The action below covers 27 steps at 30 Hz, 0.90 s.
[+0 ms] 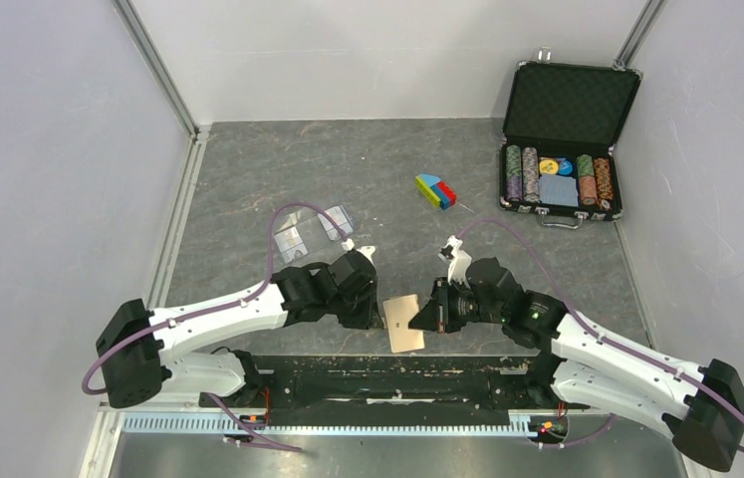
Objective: Put the credit cards into the card holder
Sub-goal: Open the card holder at the center of the board.
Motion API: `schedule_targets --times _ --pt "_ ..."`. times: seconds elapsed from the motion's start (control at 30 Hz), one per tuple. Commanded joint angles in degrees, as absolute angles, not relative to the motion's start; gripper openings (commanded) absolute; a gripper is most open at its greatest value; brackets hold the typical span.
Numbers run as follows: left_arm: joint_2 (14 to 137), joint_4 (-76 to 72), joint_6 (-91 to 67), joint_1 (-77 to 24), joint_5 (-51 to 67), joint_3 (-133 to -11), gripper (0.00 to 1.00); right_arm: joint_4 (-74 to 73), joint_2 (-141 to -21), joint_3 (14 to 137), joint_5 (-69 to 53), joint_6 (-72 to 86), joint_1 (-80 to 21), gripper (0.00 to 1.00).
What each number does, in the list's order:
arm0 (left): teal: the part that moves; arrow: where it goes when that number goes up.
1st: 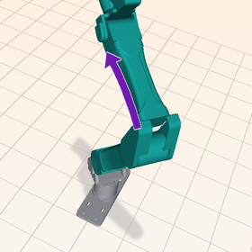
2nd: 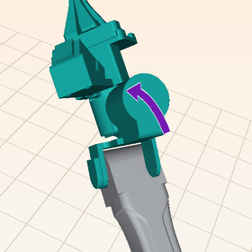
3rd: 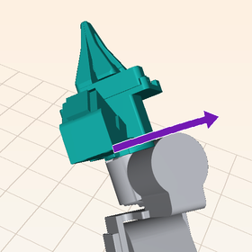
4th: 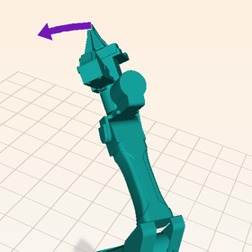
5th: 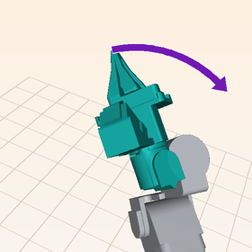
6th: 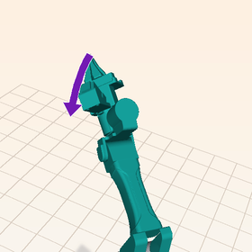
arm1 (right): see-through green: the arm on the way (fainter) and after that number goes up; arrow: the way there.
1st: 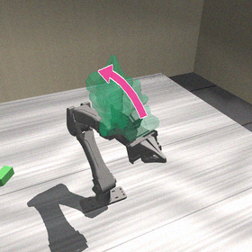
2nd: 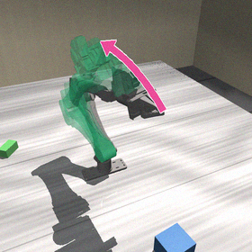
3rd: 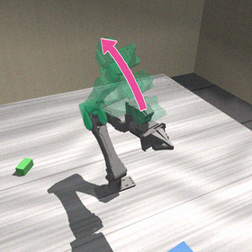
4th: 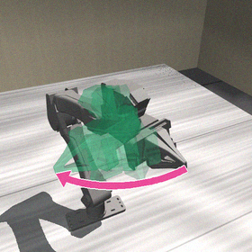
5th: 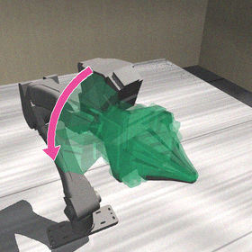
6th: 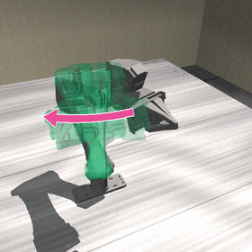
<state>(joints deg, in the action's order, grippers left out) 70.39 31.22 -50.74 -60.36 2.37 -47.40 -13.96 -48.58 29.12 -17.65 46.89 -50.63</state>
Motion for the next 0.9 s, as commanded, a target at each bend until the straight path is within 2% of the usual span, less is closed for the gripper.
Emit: schedule_targets --times 0.0,0.13,0.17,0.2,0.27,0.33,0.37,0.43,0.47,0.63,0.87 --pt "67.75 30.24 -50.27 -60.6 -1.31 -47.5 0.02 -12.04 -46.61 29.35 -16.32 47.21 -50.72 0.0" --pt "66.63 30.45 -48.2 -60.55 -2.13 -48.25 0.02 -12.09 -46.07 29.35 -16.29 46.7 -50.72 0.0" --pt "66.51 30.73 -47.28 -60.51 -2.04 -48.85 0.02 -12.05 -45.89 29.36 -16.12 46.23 -50.76 0.06" --pt "66.39 31.1 -45.69 -60.53 -1.67 -49.59 0.02 -12.18 -45.61 29.48 -15.93 45.72 -50.73 0.15" --pt "66.27 32.85 -41.75 -60.55 -1.14 -51.96 0.02 -12.84 -44.47 30.28 -15.08 44.14 -50.57 0.48" --pt "65.82 34.6 -36.7 -60.52 -0.36 -55.29 0.02 -15.77 -43.35 32.43 -12.45 41.49 -50.42 0.71" --pt "65.62 36.14 -34.28 -60.55 -0.86 -56.87 0.02 -17.82 -42.79 33.76 -10.79 40.17 -50.15 0.81" --pt "65.21 39.19 -29.72 -60.48 -1.55 -61.29 0.02 -21.08 -41.88 37.39 -8.6 36.63 -49.85 0.95" --pt "65.04 40.77 -27.53 -60.52 -1.66 -63.21 0.02 -22.38 -41.59 38.93 -7.39 34.69 -49.76 0.98" --pt "65.93 45.71 -17.72 -60.54 4.12 -72.87 0.02 -23.88 -42.25 47.14 -7.14 24.9 -49.66 0.98" --pt "69.57 53.18 -11.53 -60.5 10.6 -81.78 0.02 -21.72 -46.93 52.89 -15.9 13.76 -49.66 0.98"
